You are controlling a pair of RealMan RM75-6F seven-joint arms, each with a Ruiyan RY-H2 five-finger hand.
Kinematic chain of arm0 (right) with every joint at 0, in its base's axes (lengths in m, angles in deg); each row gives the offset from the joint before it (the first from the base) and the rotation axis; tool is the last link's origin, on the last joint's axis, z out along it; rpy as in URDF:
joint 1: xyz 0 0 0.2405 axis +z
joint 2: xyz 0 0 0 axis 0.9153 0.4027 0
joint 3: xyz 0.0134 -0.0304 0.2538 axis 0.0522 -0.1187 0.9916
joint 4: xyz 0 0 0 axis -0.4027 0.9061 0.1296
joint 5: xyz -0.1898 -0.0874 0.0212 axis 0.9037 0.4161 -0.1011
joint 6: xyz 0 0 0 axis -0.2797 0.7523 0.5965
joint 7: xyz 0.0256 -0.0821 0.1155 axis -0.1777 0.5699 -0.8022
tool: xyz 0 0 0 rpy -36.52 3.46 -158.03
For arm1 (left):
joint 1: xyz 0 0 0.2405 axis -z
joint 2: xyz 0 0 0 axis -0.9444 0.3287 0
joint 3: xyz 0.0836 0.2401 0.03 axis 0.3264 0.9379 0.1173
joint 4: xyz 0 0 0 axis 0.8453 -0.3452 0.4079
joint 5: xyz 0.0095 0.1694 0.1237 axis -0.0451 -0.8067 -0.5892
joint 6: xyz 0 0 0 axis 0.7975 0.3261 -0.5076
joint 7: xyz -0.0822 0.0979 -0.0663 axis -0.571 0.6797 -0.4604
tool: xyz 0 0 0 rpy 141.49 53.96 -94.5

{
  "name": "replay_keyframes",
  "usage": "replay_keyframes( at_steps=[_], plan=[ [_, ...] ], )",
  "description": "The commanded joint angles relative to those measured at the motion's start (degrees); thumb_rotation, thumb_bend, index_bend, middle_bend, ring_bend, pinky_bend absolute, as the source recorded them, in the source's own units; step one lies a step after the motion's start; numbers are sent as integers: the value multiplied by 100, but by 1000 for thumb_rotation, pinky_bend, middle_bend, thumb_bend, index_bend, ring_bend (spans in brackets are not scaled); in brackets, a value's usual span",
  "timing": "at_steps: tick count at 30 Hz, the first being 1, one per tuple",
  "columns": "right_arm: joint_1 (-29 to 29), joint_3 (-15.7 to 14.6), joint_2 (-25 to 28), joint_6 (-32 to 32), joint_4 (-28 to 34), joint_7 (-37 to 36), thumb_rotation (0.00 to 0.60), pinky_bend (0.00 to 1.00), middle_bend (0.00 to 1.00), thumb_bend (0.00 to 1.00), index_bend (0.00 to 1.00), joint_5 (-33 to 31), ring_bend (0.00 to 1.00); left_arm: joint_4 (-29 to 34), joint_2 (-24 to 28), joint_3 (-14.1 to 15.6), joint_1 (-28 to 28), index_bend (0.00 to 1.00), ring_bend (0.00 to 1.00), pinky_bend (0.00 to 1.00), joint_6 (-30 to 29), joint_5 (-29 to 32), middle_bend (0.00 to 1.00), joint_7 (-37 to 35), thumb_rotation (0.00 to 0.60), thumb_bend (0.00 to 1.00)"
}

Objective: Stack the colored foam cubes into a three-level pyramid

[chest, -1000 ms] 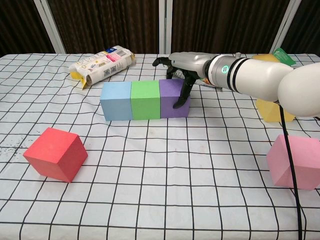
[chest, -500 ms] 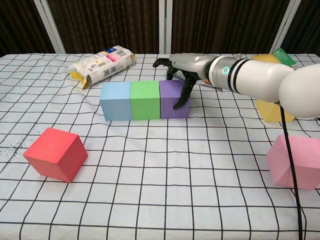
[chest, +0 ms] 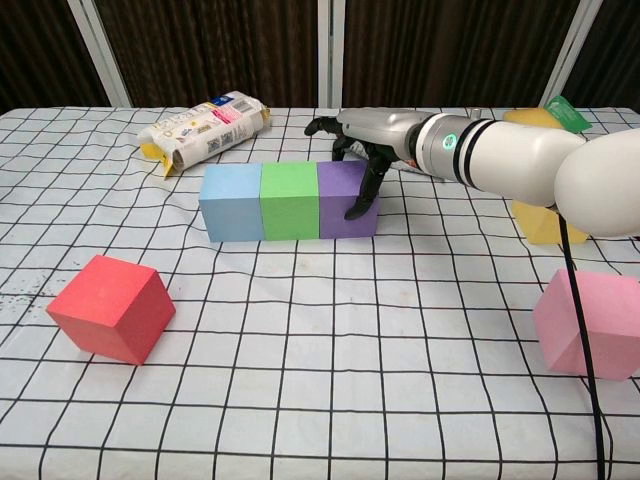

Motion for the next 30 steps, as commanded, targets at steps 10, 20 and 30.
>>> replay_keyframes(
  at_steps=[10, 20, 30],
  plan=[
    [-6, -32, 98, 166, 79, -225, 600, 0, 437, 0, 0, 110, 103, -12, -2, -1, 1, 84, 27, 24, 9, 3, 165, -16, 600, 0],
    [-34, -50, 192, 170, 149, -345, 600, 0, 302, 0, 0, 184, 44, 5, 6, 2, -9, 84, 27, 25, -5, 1, 164, -5, 600, 0],
    [-117, -42, 360, 16, 411, -429, 600, 0, 208, 0, 0, 277, 2, 64, 11, 19, -13, 84, 27, 24, -47, -43, 164, 62, 600, 0]
  ],
)
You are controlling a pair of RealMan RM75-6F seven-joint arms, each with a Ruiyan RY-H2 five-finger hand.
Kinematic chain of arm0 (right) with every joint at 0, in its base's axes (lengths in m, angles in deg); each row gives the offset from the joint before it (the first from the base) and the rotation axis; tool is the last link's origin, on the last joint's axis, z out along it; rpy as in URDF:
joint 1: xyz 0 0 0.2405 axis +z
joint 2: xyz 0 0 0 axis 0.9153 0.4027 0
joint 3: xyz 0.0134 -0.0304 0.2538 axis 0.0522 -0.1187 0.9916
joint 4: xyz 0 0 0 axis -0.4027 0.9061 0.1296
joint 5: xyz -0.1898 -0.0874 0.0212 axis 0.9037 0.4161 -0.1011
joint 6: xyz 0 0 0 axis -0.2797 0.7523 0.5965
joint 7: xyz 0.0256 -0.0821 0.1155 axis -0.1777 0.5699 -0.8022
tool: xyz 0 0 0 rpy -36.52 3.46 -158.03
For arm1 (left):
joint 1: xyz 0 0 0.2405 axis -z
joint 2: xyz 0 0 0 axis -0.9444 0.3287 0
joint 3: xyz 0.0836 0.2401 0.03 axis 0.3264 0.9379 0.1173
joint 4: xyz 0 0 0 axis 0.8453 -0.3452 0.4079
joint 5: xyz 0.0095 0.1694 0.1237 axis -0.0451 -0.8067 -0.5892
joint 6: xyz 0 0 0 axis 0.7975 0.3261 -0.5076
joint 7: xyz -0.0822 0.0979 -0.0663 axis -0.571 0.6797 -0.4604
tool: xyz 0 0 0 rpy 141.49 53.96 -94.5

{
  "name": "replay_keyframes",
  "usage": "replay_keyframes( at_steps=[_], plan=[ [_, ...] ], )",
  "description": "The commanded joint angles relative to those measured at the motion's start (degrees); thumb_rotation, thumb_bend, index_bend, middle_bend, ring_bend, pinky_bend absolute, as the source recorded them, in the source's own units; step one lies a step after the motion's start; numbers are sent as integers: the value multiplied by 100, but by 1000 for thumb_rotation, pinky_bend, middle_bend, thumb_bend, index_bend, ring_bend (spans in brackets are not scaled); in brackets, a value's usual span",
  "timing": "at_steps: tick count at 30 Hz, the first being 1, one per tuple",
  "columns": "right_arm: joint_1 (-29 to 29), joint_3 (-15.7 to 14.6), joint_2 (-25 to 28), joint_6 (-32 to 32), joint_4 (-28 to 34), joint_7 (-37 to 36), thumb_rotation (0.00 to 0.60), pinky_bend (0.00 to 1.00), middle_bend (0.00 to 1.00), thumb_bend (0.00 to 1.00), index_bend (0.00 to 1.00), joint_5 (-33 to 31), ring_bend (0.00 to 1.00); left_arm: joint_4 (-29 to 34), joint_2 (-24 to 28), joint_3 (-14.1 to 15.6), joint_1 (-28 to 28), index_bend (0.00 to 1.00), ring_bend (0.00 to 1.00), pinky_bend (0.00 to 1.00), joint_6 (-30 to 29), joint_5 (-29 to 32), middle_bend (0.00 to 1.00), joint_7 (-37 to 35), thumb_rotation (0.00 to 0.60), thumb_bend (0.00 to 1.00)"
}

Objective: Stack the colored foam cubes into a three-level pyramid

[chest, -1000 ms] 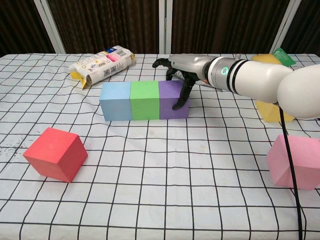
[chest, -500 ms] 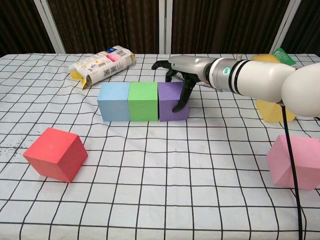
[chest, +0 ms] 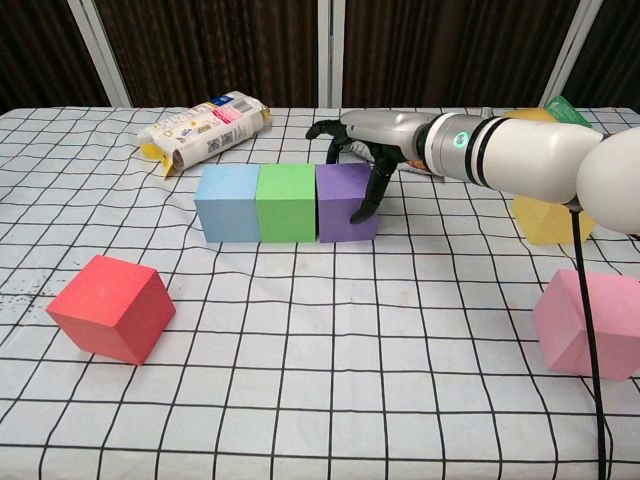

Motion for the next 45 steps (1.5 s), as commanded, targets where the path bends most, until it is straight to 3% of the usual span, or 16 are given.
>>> replay_keyframes(
  at_steps=[1, 11, 15, 21, 28, 45],
  plan=[
    [-54, 22, 116, -91, 167, -62, 600, 0, 199, 0, 0, 56, 1, 17, 7, 2, -3, 84, 27, 24, -20, -14, 164, 9, 600, 0],
    [-409, 66, 1032, -718, 1354, -37, 600, 0, 143, 0, 0, 327, 0, 230, 120, -1, -31, 84, 27, 25, -174, -106, 164, 88, 600, 0],
    [-531, -38, 1287, -902, 1499, 318, 600, 0, 105, 0, 0, 258, 0, 303, 146, 10, -23, 84, 27, 25, -193, -142, 164, 140, 600, 0],
    [-508, -164, 1064, -860, 995, 874, 600, 0, 55, 7, 0, -196, 0, 355, 144, 16, -6, 84, 27, 25, -180, -144, 165, 217, 600, 0],
    [-324, -163, 374, -620, 92, 1088, 600, 0, 39, 188, 0, -570, 0, 326, 143, 24, 0, 84, 27, 25, -141, -116, 164, 223, 600, 0],
    [-184, -19, -271, -508, -642, 766, 600, 0, 38, 252, 0, -401, 0, 290, 186, 66, -35, 84, 27, 25, -138, -128, 164, 122, 600, 0]
  ],
)
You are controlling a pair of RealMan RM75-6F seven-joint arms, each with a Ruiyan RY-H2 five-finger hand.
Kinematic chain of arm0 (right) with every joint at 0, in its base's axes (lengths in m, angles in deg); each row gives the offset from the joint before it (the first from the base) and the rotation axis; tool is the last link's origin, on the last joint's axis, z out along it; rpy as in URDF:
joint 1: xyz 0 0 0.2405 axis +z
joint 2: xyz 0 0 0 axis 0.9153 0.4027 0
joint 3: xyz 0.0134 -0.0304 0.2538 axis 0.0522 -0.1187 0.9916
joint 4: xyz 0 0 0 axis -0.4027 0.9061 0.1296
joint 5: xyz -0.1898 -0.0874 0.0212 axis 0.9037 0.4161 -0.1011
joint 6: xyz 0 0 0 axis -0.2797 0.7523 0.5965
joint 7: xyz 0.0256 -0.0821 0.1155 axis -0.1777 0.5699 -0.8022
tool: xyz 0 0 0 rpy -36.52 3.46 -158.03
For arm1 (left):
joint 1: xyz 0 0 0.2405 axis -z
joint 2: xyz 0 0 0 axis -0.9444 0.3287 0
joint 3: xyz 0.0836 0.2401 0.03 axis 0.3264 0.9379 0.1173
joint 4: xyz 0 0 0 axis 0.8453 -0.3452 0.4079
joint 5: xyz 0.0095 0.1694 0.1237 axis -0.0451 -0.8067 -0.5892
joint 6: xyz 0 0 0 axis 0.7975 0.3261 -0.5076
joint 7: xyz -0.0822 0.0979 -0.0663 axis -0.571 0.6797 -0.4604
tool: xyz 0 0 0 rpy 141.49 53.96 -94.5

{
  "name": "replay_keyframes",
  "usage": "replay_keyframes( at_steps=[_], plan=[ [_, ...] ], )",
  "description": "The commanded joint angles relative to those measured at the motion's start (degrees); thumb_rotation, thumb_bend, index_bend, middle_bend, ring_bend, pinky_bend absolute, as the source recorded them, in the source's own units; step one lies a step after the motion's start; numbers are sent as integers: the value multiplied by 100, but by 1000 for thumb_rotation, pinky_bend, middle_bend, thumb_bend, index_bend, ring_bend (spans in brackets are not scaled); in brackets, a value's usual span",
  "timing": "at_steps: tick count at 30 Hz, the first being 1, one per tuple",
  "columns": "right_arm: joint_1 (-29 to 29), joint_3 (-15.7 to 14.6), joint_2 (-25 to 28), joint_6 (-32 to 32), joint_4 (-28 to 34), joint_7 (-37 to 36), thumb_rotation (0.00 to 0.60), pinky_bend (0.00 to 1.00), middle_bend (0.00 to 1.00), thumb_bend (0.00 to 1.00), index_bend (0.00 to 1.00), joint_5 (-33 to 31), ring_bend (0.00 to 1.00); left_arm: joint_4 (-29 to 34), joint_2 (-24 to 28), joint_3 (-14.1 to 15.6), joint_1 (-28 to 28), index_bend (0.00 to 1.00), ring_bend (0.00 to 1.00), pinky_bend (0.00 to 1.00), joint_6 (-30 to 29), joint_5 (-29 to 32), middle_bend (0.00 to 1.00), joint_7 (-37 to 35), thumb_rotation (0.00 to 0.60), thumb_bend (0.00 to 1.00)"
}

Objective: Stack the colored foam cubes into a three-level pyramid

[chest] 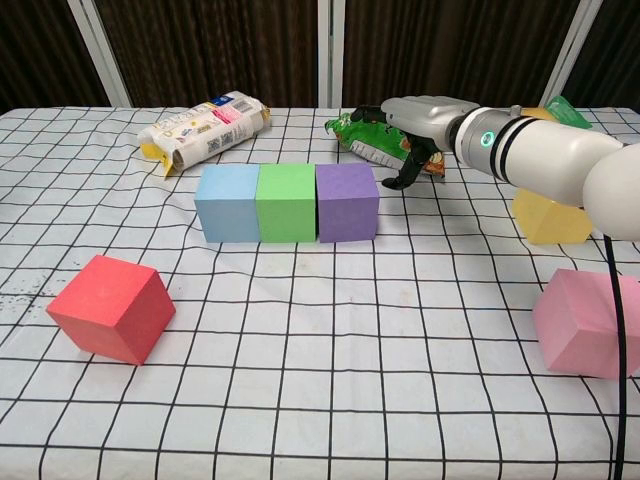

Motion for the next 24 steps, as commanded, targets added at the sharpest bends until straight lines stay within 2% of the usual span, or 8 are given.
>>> replay_keyframes(
  at_steps=[1, 24],
  plan=[
    [9, 21, -49, 26, -55, -64, 600, 0, 38, 250, 0, 36, 0, -1, -3, -2, 0, 84, 27, 25, 3, 6, 164, 3, 600, 0],
    [-61, 169, -280, -25, -315, -501, 600, 0, 38, 162, 0, 286, 0, -21, -16, 41, -38, 84, 27, 25, -6, -5, 164, -3, 600, 0]
  ],
)
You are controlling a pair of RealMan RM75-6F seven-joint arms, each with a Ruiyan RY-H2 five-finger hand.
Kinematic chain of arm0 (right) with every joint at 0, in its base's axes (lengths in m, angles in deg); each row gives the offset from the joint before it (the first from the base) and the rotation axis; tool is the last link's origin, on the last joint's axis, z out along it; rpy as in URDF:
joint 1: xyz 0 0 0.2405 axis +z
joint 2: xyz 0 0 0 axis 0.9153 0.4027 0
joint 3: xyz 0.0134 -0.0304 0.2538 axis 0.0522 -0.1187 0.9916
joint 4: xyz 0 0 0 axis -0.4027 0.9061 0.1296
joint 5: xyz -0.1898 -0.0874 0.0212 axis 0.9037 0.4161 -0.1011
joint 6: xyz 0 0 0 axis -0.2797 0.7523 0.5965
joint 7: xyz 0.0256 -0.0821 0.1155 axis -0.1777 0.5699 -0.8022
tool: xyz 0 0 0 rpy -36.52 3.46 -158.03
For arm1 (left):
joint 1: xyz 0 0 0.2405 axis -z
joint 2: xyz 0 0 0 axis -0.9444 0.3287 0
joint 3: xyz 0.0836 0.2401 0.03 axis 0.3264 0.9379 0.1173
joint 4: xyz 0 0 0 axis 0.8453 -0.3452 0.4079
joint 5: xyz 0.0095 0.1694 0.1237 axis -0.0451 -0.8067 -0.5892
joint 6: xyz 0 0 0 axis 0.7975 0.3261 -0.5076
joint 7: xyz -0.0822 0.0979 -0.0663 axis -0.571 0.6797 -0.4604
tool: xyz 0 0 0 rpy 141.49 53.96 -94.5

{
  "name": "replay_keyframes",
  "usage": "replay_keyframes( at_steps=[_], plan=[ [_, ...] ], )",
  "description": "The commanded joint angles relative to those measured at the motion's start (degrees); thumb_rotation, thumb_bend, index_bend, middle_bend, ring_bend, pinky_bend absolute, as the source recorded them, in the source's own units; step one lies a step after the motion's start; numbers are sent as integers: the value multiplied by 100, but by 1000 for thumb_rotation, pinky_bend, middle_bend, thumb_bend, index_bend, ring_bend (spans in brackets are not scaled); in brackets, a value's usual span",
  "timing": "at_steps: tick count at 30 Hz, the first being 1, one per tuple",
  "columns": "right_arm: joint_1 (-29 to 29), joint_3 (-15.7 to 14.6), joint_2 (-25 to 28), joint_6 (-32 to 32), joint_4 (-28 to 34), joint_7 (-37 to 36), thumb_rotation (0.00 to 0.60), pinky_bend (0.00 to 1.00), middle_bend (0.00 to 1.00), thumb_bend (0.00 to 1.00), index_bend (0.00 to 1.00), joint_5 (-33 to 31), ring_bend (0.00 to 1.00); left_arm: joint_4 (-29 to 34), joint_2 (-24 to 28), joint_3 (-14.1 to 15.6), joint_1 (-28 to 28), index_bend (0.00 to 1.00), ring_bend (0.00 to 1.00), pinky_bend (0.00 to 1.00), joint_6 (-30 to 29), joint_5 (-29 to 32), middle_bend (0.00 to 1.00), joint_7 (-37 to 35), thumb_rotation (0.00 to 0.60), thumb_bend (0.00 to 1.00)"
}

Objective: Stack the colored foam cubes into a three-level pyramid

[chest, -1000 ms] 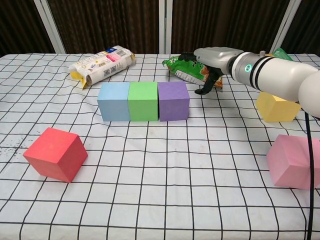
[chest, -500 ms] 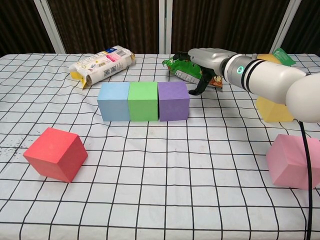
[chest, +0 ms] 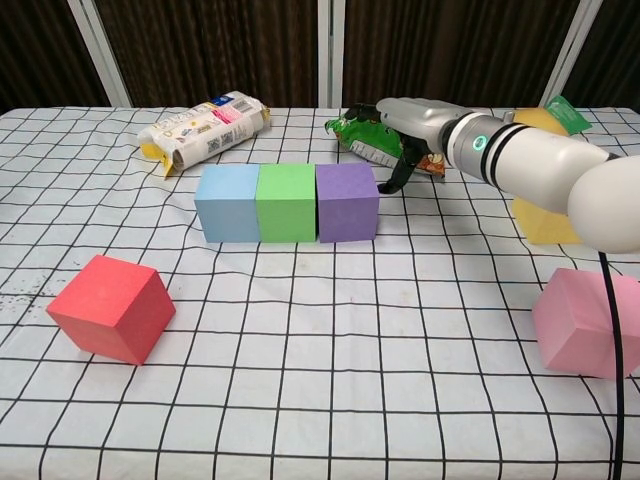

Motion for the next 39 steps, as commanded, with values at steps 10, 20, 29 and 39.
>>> replay_keyframes(
  at_steps=[10, 20, 29, 39],
  plan=[
    [-1, 89, -54, 37, -44, -149, 600, 0, 38, 126, 0, 34, 0, -19, -11, 0, 1, 84, 27, 25, 27, 13, 164, -28, 600, 0],
    [-54, 73, 14, -48, 15, -19, 600, 0, 38, 118, 0, 64, 0, -21, 9, 6, -7, 84, 27, 25, 15, -1, 164, -10, 600, 0],
    [-389, 140, 869, -551, 1160, 183, 600, 0, 38, 165, 0, 119, 0, 202, 329, 210, -174, 84, 27, 24, -50, -144, 166, -84, 600, 0],
    [-937, 401, 2207, -1397, 2988, 366, 600, 0, 43, 176, 0, 46, 0, 826, 957, 839, -185, 84, 27, 27, -42, -1107, 225, -573, 600, 0]
  ],
)
